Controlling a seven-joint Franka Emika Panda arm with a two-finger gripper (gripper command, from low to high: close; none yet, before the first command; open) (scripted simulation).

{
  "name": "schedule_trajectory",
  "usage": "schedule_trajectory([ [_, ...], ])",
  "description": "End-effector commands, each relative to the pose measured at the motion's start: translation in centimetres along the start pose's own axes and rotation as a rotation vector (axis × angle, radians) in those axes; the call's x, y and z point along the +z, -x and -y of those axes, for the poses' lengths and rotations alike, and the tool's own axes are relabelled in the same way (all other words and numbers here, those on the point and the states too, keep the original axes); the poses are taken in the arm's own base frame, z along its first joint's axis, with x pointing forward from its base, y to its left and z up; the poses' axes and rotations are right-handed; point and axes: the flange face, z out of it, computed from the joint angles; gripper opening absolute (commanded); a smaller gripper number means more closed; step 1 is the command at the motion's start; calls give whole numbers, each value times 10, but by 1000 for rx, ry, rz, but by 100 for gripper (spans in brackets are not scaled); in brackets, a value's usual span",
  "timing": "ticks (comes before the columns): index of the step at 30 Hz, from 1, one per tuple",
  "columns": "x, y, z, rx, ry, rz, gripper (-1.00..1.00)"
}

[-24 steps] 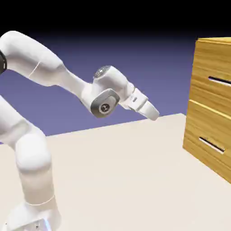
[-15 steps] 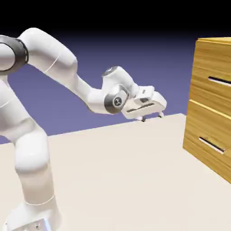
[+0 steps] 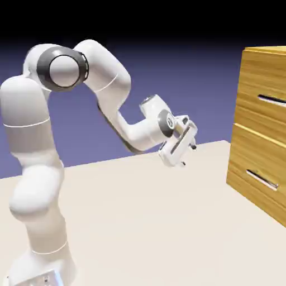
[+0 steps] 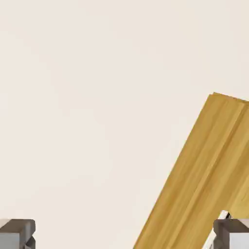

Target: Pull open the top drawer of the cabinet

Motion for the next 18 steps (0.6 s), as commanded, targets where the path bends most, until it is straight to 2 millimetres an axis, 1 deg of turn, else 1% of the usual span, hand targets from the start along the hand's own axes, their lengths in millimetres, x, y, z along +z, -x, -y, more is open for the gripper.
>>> schedule_trajectory([
  [1, 5, -4, 0, -78, 1, -4, 0],
  [6, 24, -27, 0, -460, 25, -37, 0],
  [10, 35, -42, -4, -746, 72, -64, 0],
  [14, 41, -54, -13, -1012, 145, -79, 0],
  [18, 45, -61, -28, -1256, 242, -73, 0],
])
